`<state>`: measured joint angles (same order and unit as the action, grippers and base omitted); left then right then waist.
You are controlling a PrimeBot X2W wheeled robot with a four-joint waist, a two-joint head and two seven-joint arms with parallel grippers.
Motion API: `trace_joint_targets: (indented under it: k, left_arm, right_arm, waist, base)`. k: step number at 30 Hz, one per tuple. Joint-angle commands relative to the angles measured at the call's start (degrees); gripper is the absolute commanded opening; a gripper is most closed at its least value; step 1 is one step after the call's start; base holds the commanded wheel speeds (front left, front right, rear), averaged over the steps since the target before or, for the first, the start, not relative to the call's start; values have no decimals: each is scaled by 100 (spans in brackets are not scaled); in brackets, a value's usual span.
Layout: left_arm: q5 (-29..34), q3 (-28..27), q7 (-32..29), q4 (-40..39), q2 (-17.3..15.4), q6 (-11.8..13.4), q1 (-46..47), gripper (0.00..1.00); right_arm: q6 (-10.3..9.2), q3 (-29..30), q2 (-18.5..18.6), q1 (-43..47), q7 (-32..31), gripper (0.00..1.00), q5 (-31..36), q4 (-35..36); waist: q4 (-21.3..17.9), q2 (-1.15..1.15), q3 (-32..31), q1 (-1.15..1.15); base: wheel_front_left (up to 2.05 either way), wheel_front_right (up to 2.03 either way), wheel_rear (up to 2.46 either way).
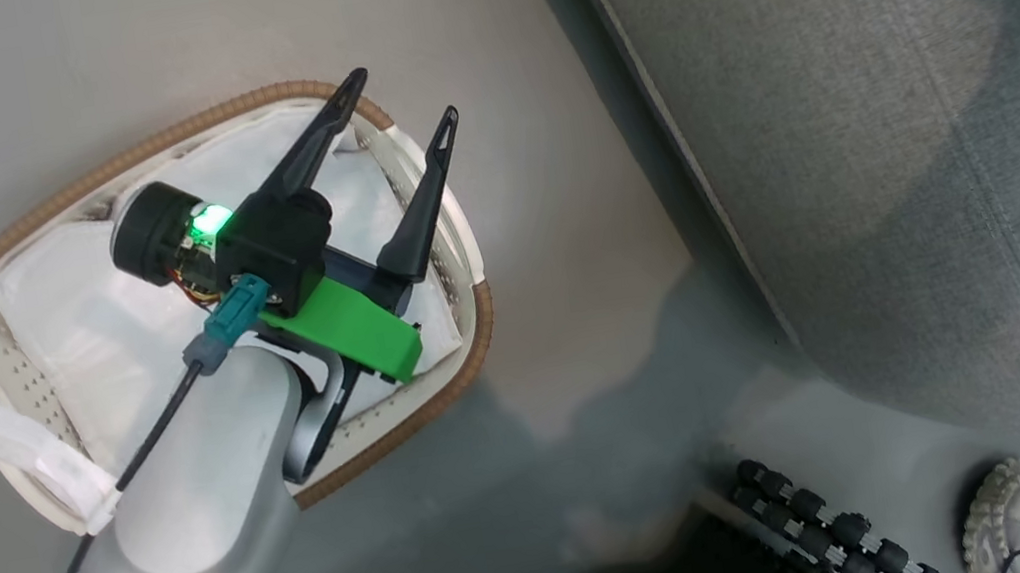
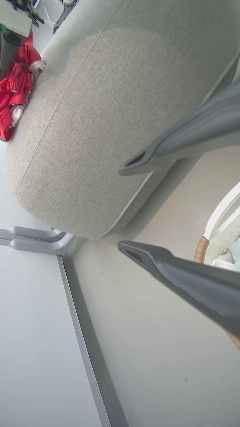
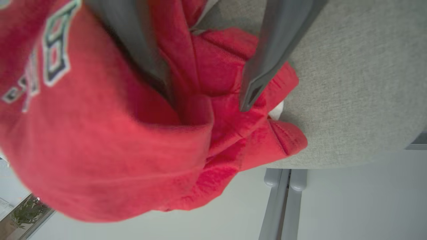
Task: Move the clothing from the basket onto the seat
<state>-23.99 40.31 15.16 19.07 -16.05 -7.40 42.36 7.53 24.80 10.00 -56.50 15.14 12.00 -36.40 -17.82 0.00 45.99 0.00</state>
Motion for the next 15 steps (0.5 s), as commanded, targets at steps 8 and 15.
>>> trace_joint_targets:
  k: [8, 15]
  left_arm:
    - [-44, -310, -3, 125, 351, -18, -592, 100]
    - [15, -580, -3, 237, 620, -18, -1052, 100]
  right_arm:
    - [-8, -827, 146, 1047, -1, 100, -505, 744]
    - [-8, -1466, 106, 1819, -1, 100, -912, 1243]
  waist:
    - [-129, 0, -1462, 0]
    - [87, 0, -2203, 0]
  base:
    - [0, 0, 0]
    - [0, 0, 0]
